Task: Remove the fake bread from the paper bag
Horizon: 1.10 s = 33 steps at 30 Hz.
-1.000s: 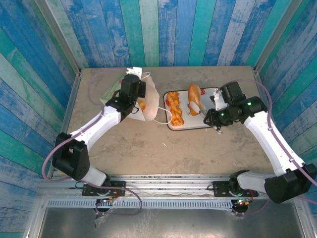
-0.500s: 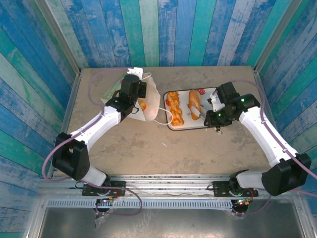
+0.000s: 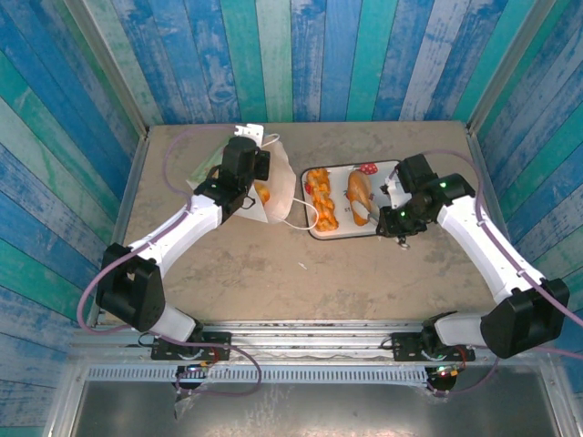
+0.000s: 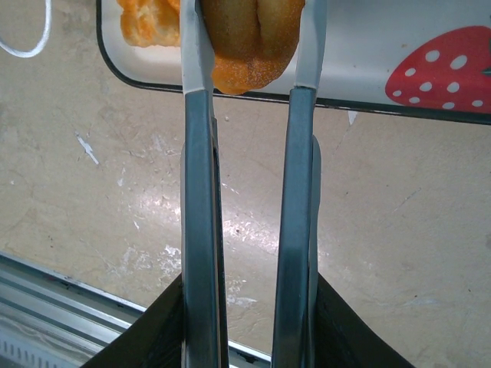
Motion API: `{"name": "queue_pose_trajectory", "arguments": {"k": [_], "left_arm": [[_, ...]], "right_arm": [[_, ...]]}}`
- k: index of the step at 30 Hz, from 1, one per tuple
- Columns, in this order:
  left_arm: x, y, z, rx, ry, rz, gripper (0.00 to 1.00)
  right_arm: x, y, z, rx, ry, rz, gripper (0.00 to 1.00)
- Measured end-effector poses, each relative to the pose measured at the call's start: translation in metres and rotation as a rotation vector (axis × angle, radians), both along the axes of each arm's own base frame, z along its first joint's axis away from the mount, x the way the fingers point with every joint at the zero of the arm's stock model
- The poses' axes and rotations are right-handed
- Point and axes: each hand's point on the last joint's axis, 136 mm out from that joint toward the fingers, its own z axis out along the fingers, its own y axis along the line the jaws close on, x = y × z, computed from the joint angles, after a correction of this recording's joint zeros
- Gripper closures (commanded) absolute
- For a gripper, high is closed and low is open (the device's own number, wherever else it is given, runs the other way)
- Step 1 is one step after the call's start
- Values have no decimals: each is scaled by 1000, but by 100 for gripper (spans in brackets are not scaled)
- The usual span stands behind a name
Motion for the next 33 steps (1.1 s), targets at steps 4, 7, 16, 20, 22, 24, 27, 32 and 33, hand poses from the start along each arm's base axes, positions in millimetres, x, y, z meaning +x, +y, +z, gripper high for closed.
{"name": "queue_pose_trajectory", "arguments": {"k": [4, 7, 16, 20, 22, 24, 27, 32, 33], "left_arm": [[0, 0, 0, -1, 0, -1, 100], [0, 0, 0, -1, 1, -3, 100], [-1, -1, -3, -2, 4, -8, 100], [-1, -2, -4, -4, 8, -14, 100], [-1, -3, -4, -8, 9, -15, 100], [-2, -3, -5, -8, 10, -16, 100], [-2, -3, -6, -9, 11, -19, 100], [-2, -3, -7, -8, 13, -20, 100], [-2, -3, -7, -8, 13, -20, 100]], "right_arm": [[1, 0, -4, -8, 13, 2, 81], [1, 0, -5, -10, 18, 3, 80], [10, 3, -17, -35, 30, 12, 77], [15, 10, -19, -73, 25, 41, 77], [19, 16, -20, -96, 17, 60, 77], [22, 20, -20, -114, 7, 75, 76], [28, 26, -20, -140, -7, 94, 75], [33, 30, -28, -191, -1, 111, 72], [34, 30, -32, -205, 4, 114, 71]]}}
